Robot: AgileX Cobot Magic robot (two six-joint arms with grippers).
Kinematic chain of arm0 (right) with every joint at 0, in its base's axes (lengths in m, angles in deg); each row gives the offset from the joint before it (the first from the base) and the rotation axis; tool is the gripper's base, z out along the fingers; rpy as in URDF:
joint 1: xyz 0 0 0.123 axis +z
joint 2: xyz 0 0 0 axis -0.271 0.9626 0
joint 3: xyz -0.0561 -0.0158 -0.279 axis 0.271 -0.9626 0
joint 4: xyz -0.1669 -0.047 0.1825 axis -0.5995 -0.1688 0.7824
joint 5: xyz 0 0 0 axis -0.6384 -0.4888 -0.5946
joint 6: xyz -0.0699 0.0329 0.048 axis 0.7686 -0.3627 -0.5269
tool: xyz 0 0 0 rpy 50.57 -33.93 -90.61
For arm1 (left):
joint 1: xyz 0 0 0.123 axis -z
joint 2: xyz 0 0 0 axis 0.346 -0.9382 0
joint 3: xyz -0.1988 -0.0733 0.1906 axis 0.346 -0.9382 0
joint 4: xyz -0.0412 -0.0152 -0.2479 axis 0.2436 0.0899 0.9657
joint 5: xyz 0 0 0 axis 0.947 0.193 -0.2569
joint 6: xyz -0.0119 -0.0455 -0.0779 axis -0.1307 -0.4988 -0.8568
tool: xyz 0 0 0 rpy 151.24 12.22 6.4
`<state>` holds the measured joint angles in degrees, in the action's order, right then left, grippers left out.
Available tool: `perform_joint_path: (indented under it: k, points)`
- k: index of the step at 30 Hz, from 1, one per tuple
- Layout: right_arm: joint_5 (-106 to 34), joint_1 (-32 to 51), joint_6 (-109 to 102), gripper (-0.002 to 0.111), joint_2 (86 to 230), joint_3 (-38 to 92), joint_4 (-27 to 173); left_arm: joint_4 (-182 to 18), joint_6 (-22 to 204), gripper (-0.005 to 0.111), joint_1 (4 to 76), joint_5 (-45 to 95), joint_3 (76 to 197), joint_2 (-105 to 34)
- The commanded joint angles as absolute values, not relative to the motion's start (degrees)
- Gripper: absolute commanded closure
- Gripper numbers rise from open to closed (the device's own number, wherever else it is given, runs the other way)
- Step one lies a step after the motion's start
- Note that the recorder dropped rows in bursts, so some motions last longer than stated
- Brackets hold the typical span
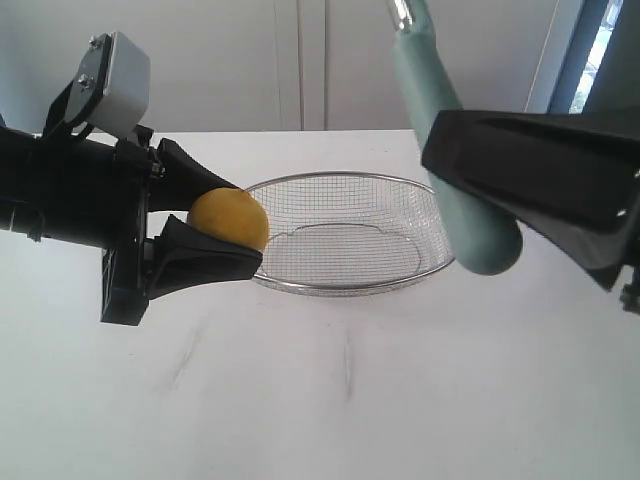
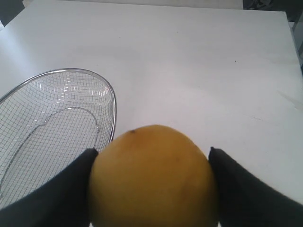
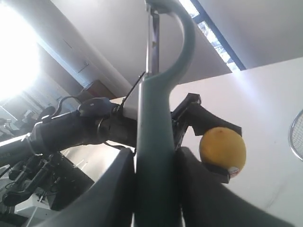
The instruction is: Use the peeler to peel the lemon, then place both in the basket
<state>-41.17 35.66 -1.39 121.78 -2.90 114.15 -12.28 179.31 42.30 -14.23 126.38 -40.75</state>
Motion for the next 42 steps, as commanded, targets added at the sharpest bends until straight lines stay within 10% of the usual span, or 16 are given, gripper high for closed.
perform_joint_path:
  k: [1, 23, 42]
  points:
    - [-37.7, 35.61, 0.39, 0.108, 120.58, -2.8, 113.12, -10.08, 179.05, 0.107, 42.33, -16.05, 126.59, -40.57]
    - [-59.33, 1.5, -3.09, 0.108, 130.07, -2.8, 102.24, -10.08, 178.82, 0.107, 42.33, -17.95, 126.59, -40.57]
    - [-86.81, 0.26, 45.16, 0.108, 158.07, -2.9, 155.49, -10.08, 179.32, 0.107, 42.33, -16.18, 126.59, -40.57]
